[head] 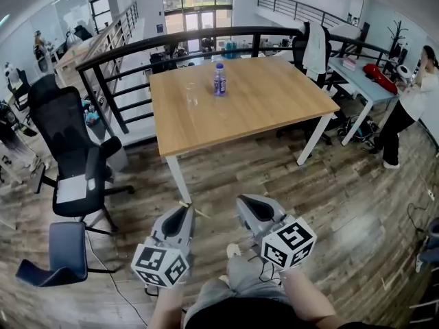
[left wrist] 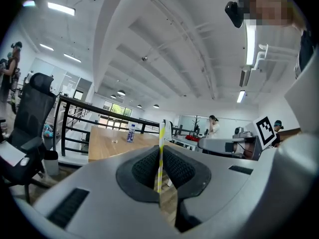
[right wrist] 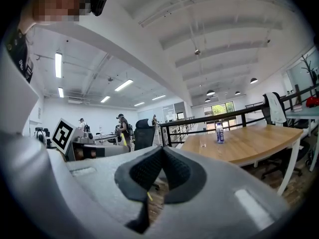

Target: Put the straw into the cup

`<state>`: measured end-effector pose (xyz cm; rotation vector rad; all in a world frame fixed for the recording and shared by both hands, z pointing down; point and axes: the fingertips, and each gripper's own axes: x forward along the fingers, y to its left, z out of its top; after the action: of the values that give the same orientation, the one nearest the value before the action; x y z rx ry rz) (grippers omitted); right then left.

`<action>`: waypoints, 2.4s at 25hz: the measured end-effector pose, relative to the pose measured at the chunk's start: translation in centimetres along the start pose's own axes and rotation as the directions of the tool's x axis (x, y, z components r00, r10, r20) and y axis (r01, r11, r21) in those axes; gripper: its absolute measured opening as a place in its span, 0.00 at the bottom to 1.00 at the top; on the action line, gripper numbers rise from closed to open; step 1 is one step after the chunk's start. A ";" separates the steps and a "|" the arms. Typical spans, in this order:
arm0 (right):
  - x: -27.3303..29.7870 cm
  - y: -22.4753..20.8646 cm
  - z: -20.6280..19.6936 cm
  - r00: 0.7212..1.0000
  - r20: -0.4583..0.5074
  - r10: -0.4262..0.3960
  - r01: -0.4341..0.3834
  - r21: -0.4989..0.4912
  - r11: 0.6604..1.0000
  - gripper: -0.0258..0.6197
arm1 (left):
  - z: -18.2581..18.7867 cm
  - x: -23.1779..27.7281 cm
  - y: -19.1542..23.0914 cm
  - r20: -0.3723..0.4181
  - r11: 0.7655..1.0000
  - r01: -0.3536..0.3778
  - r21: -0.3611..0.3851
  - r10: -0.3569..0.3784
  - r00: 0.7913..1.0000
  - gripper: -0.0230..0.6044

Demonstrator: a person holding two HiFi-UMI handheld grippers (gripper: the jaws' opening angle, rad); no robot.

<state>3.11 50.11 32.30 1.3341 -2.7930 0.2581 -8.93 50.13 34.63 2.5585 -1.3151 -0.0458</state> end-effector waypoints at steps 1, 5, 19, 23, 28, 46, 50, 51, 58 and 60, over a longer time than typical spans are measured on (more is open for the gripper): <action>0.5 -0.2 0.0 1.000 -0.002 0.002 -0.002 -0.001 1.000 0.04 | 0.0 0.1 0.4 -0.001 1.000 -0.004 -0.004 0.004 1.000 0.09; 3.3 -2.1 0.0 1.000 -0.011 0.013 -0.013 -0.010 1.000 0.04 | -0.2 1.4 2.4 -0.002 0.999 -0.029 -0.025 0.029 1.000 0.09; 15.7 -15.4 2.4 0.999 0.003 0.044 -0.044 0.018 0.999 0.04 | 3.0 15.5 10.6 -0.001 0.996 -0.082 -0.026 0.082 0.997 0.09; 19.2 -18.9 4.4 0.997 0.014 0.078 -0.078 -0.003 0.997 0.04 | 4.6 20.4 12.4 0.014 0.995 -0.093 -0.044 0.093 0.996 0.09; 23.3 -23.2 5.4 0.993 0.015 0.119 -0.118 -0.017 0.993 0.04 | 5.6 26.6 14.2 0.028 0.994 -0.096 -0.049 0.098 0.995 0.09; 29.6 -30.3 3.9 0.986 -0.041 0.161 -0.161 0.020 0.987 0.04 | 5.0 35.6 17.7 -0.012 0.989 -0.123 -0.087 0.123 0.992 0.09; 31.7 -32.0 3.8 0.989 -0.046 0.139 -0.138 0.024 0.990 0.04 | 5.3 37.6 19.8 -0.018 0.989 -0.113 -0.091 0.111 0.994 0.09; 32.4 -32.3 3.8 0.990 -0.047 0.134 -0.133 0.025 0.991 0.04 | 5.4 38.1 20.5 -0.018 0.990 -0.109 -0.091 0.108 0.994 0.09; 39.0 -34.6 4.7 0.992 -0.060 0.111 -0.109 0.022 0.994 0.04 | 7.6 42.2 26.3 -0.015 0.992 -0.088 -0.095 0.087 0.996 0.09; 41.4 -35.0 5.2 0.992 -0.062 0.110 -0.109 0.021 0.994 0.04 | 8.4 43.3 28.4 -0.016 0.992 -0.086 -0.095 0.085 0.996 0.09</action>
<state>4.35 -4.16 36.10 1.1559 -2.8211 0.3240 -7.30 -2.22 37.52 2.4165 -1.3822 -0.0748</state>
